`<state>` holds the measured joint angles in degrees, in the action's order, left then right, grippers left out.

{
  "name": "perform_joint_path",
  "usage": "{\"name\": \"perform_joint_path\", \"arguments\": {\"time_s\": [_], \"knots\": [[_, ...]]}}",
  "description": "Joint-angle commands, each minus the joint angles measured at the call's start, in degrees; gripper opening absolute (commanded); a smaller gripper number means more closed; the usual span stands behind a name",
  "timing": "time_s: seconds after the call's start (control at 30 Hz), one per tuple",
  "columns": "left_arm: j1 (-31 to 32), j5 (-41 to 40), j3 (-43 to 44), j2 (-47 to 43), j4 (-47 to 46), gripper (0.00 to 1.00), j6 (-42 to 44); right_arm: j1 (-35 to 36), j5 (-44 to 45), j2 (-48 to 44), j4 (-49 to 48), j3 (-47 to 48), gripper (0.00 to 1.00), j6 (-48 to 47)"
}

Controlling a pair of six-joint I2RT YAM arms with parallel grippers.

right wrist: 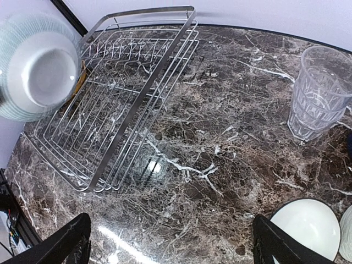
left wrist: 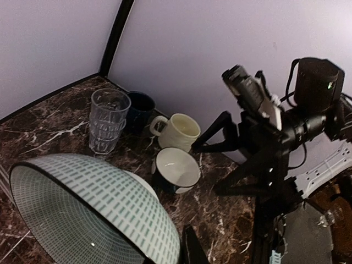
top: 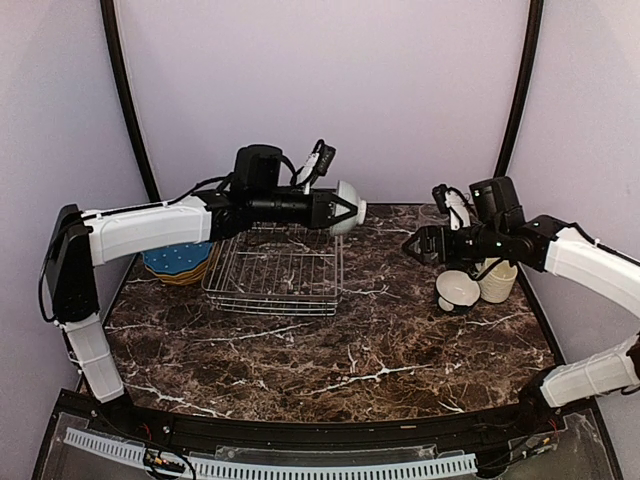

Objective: Unload the mixed dishes from the dish rack
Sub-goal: Pass from the left arm to the right

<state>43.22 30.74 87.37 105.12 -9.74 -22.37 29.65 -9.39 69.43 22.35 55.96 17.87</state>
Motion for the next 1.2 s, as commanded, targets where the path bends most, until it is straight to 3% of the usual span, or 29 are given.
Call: {"name": "perform_joint_path", "arguments": {"time_s": [0.0,0.17,0.33,0.57,0.73,0.97,1.07,1.17], "knots": [[1.5,-13.87,-6.44,-9.15,13.87,0.01,29.41,-1.32,-1.71,-3.18,0.49,0.48,0.99,2.13],[9.29,-30.18,-12.08,-12.98,15.49,0.01,46.94,-1.4,-7.86,-0.26,2.04,3.31,0.99,3.93],[15.92,-37.42,-15.36,-13.28,12.01,0.01,58.49,-1.31,-13.21,1.97,-0.29,4.91,0.99,5.52],[24.03,-44.9,-10.94,-7.69,17.17,0.01,72.42,1.04,-11.41,5.82,8.42,12.8,0.98,2.43],[26.42,-52.14,-7.13,-2.0,20.89,0.01,77.2,4.72,-8.69,5.64,12.93,17.07,0.94,0.89],[27.2,-54.46,-4.91,0.84,21.15,0.01,78.89,9.91,1.25,12.26,22.69,20.9,0.9,-1.35],[27.4,-54.41,-4.25,1.28,21.73,0.01,79.16,12.15,3.58,15.66,24.15,21.92,0.85,-2.03],[27.6,-54.33,-4.02,1.52,22.22,0.01,79.25,14.01,6.0,18.28,24.77,23.16,0.75,-2.13]]}}
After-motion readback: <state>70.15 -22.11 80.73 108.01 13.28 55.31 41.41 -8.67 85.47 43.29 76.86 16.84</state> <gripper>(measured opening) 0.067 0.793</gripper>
